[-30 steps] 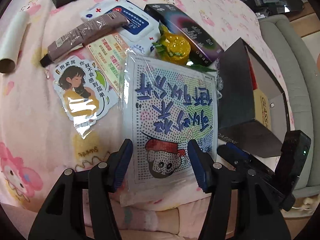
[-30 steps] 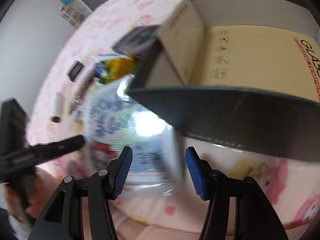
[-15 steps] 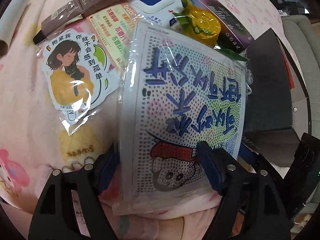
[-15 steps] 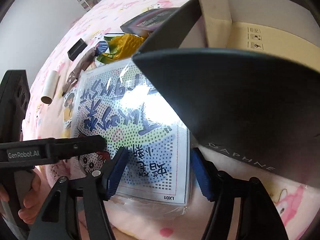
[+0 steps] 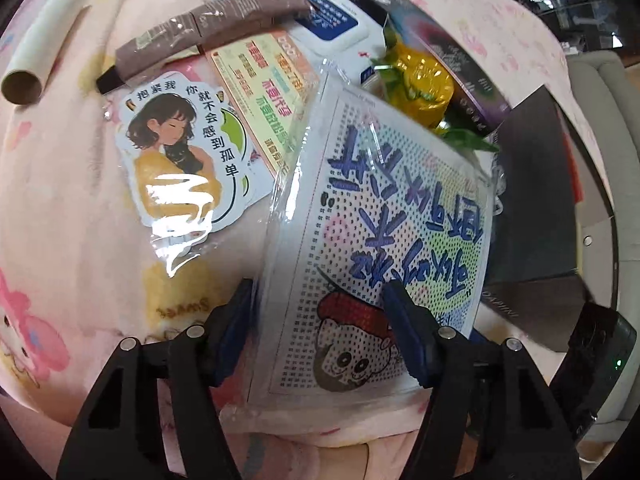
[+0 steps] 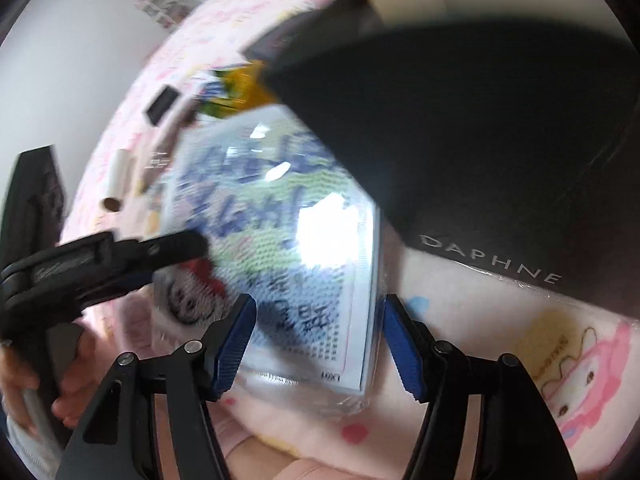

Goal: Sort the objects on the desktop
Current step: 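Move the bead-art kit with the left tool toward the open black box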

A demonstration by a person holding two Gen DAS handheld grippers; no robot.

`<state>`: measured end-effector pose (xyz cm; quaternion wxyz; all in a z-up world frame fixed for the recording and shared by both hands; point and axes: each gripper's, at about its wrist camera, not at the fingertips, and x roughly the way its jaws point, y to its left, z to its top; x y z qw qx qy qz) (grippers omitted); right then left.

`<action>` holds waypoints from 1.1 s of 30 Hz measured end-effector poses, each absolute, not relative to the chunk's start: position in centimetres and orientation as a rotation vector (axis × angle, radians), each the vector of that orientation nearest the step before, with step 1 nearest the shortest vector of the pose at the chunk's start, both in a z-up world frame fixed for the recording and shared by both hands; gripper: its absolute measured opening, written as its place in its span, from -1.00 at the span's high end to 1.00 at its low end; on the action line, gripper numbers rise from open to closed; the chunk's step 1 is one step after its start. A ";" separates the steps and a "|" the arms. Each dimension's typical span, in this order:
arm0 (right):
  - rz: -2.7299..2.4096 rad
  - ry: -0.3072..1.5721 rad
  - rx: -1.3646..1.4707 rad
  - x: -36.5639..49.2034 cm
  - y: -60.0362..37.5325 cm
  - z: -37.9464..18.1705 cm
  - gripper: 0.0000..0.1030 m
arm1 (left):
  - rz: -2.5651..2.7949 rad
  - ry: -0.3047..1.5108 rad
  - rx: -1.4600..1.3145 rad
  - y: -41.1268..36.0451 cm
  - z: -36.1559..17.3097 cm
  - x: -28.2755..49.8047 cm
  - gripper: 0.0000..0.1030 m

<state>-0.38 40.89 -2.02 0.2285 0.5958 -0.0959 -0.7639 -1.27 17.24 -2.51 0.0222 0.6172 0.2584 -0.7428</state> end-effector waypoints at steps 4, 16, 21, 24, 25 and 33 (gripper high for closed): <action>-2.122 -0.253 1.606 -0.1 40.7 -1.8 -0.21 | -2.355 0.775 1.870 17.5 -1.3 -0.9 -0.27; -2.163 -0.346 1.290 3.6 42.9 5.8 -0.12 | -2.580 0.875 1.684 16.1 4.9 2.9 -0.25; -2.107 -0.394 1.236 2.7 40.6 8.2 -0.09 | -2.629 0.936 1.680 16.9 7.1 2.8 -0.25; -2.104 -0.383 1.218 3.1 40.5 8.9 -0.08 | -2.623 0.967 1.698 16.7 7.1 2.8 -0.23; -2.103 -0.388 1.218 3.1 40.4 8.9 -0.08 | -2.624 0.969 1.697 16.7 7.3 2.9 -0.23; -2.142 -0.396 1.139 3.4 40.6 11.2 0.04 | -2.751 1.057 1.682 18.2 9.6 2.8 -0.13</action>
